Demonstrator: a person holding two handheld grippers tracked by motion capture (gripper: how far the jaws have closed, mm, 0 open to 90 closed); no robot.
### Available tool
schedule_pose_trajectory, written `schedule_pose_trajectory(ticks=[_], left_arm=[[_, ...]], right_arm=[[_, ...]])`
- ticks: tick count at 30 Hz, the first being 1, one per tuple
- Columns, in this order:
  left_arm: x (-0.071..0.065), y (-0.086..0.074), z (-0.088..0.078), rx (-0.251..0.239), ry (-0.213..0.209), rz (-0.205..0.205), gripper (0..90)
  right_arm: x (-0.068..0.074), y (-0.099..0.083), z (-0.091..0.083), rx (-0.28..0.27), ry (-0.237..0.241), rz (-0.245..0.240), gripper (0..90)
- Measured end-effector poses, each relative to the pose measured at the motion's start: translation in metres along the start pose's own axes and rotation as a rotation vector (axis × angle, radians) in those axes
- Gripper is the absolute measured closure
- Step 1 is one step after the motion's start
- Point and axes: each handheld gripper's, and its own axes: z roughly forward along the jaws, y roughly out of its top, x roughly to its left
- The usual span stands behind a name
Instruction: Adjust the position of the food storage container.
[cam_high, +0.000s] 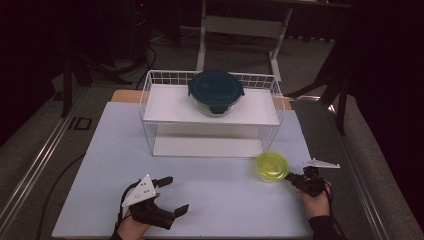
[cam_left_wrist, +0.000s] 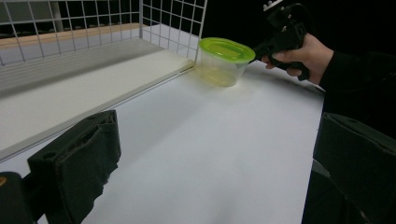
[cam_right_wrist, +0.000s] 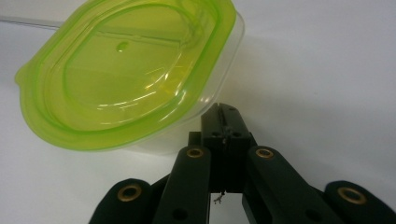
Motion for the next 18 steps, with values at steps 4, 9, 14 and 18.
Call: schedule_pose_trajectory(ticks=[4,9,14,18], left_arm=[[-0.0002,0.0001,-0.0001,0.001,-0.001,0.001,0.6],[-0.0005,0.0003,-0.0003,0.0,-0.002,0.001,0.6],[-0.0005,0.0001,-0.0002,0.001,-0.002,0.0,0.6],[-0.0004,-0.0003,0.0001,0.005,-0.004,0.0,0.6]], right_arm=[[0.0036,0.0008,0.0028,0.004,0.011,-0.002,90.0],[0.0084,0.0013,0.0055,0.011,0.029,-0.018,90.0],[0.0054,0.0049,0.0074,0.016,0.015,-0.016,90.0],[0.0025,0.0095,0.0106,0.012,0.011,-0.011,90.0]])
